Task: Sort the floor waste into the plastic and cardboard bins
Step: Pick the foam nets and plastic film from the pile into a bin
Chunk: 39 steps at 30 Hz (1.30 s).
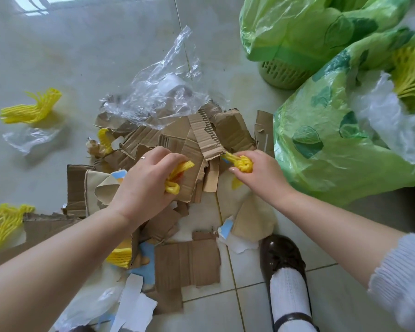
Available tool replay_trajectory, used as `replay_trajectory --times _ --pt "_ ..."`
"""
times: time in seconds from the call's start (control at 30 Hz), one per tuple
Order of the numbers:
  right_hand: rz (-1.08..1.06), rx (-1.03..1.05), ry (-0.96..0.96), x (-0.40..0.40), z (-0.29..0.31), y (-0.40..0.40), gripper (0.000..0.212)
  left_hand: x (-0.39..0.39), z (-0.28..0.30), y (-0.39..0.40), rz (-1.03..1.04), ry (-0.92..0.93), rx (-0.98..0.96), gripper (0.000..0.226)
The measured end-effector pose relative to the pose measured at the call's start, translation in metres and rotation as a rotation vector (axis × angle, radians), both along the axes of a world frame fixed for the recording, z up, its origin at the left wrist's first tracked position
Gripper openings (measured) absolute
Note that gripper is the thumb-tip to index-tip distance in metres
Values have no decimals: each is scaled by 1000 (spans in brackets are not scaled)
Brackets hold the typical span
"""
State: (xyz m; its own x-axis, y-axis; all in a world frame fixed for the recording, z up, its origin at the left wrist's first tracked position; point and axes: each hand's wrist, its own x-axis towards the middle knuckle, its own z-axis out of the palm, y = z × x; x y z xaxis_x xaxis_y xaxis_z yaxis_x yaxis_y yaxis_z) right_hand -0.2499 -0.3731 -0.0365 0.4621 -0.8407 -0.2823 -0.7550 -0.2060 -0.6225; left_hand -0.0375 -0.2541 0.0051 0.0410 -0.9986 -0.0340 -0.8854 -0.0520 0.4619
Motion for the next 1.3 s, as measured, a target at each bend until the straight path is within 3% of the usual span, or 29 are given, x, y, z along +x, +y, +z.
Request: replay_trajectory --times 0.13,0.27,0.4,0.53,0.63,0.87,1.03,1.13,1.23,1.3 --pt "-59 -40 -49 -10 14 11 21 0 9 11 74 18 -61 32" --pt "-160 -69 -217 -13 32 22 19 6 20 29 191 19 -82 36" --pt "-216 56 -447 -7 58 32 10 14 32 51 261 11 -104 41" --pt "-252 191 -738 -1 93 38 19 13 50 61 235 -12 -101 32" --pt "-286 173 -827 -5 121 43 27 4 68 55 258 70 -90 27" --pt "-293 44 -762 -38 171 33 23 -65 123 -3 167 94 -154 27" --pt "-376 -62 -726 -94 185 -16 13 -141 153 -69 140 427 -215 33" --pt "-444 -88 -582 -134 181 -59 19 -179 156 -111 -3 494 -125 64" --pt "-396 -182 -420 -162 166 -92 28 -214 145 -153 -110 421 -45 70" --pt "-299 -271 -156 -175 152 -108 42 -232 133 -178 -136 328 -7 69"
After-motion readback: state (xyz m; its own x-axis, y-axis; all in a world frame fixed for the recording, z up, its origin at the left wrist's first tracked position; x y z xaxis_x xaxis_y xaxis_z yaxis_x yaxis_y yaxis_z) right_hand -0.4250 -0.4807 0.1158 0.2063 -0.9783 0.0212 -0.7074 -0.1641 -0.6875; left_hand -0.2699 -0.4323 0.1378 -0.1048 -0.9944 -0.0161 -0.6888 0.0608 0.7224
